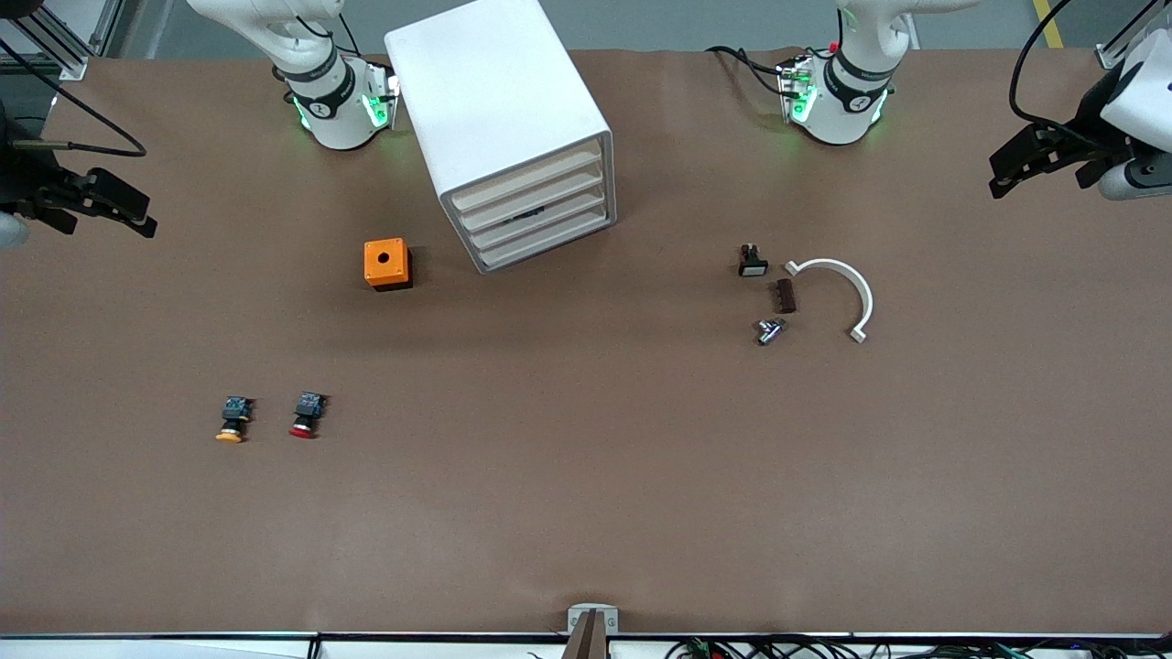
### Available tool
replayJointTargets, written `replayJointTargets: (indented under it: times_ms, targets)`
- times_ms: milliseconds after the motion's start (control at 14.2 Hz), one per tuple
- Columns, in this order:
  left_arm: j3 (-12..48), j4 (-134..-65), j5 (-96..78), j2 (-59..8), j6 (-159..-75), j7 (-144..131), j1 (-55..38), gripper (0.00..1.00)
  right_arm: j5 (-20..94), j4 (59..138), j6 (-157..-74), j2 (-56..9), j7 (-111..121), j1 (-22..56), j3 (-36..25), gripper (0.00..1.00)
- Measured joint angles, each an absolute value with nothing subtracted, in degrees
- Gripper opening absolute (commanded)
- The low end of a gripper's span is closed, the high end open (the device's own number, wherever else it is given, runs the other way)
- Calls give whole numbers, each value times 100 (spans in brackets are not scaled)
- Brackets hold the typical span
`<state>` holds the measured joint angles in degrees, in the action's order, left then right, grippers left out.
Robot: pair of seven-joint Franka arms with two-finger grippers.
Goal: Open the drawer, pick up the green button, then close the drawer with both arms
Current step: 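Move the left gripper from rest toward the white cabinet drawer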
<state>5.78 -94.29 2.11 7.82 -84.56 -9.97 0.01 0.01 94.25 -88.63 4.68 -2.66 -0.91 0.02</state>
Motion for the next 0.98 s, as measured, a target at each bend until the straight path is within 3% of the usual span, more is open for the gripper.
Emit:
replayJointTargets:
  times_ms: [563, 985]
  targets:
    - [586, -9429, 207, 611, -8441, -997, -11, 100, 15, 9434, -8863, 484, -265, -91, 5, 100]
    - [980, -9431, 33, -423, -9170, -1860, -328, 100, 18, 9450, -8863, 493, -265, -91, 6, 100]
